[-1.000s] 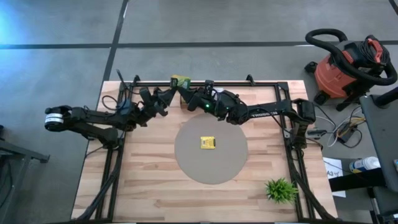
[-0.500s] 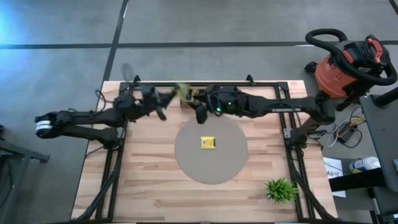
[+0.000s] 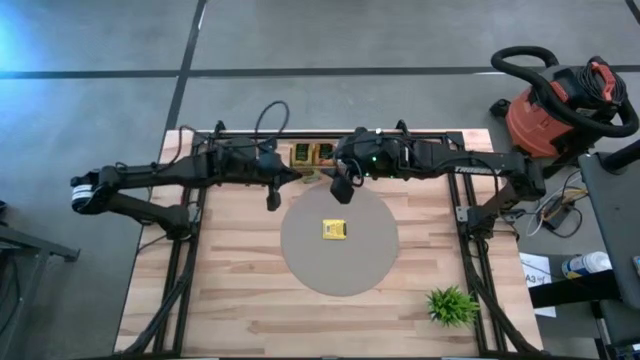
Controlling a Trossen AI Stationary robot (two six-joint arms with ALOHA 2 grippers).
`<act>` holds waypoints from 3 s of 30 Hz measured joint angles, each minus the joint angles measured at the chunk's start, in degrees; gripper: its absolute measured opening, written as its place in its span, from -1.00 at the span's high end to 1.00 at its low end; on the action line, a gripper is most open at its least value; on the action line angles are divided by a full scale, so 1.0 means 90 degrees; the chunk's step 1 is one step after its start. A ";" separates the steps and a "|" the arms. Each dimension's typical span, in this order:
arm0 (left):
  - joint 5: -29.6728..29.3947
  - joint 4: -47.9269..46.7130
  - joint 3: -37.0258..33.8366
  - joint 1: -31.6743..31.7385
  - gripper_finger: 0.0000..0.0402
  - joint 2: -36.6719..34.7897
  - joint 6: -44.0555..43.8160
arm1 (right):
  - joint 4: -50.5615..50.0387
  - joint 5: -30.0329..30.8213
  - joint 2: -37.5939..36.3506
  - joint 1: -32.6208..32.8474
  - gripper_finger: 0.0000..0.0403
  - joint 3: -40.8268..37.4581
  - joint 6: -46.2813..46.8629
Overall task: Pick & Place Tea
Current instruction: Put the left yellow tea bag into the left compartment of the wooden organizer
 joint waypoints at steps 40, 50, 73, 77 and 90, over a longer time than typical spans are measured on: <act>0.0211 -0.0559 0.1116 -0.0126 1.00 0.1472 0.0870 | -0.1017 -0.0806 0.0535 -0.0011 0.23 0.0142 -0.1277; 0.0218 -0.0564 0.1098 -0.0131 1.00 0.1472 0.0824 | -0.0963 -0.0845 0.0600 -0.0013 0.76 0.0145 -0.1384; -0.0129 -0.0552 0.1084 -0.0136 1.00 0.1459 0.0282 | -0.0963 -0.0769 0.0600 -0.0103 0.96 0.0130 -0.1041; -0.0309 -0.0558 0.1069 -0.0136 1.00 0.1414 0.0195 | -0.0956 -0.0774 0.0600 -0.0192 0.96 0.0130 -0.0869; -0.0707 -0.0793 0.1026 -0.0185 0.71 0.1392 0.0078 | -0.0934 -0.0847 0.0595 -0.0474 0.96 0.0053 -0.0649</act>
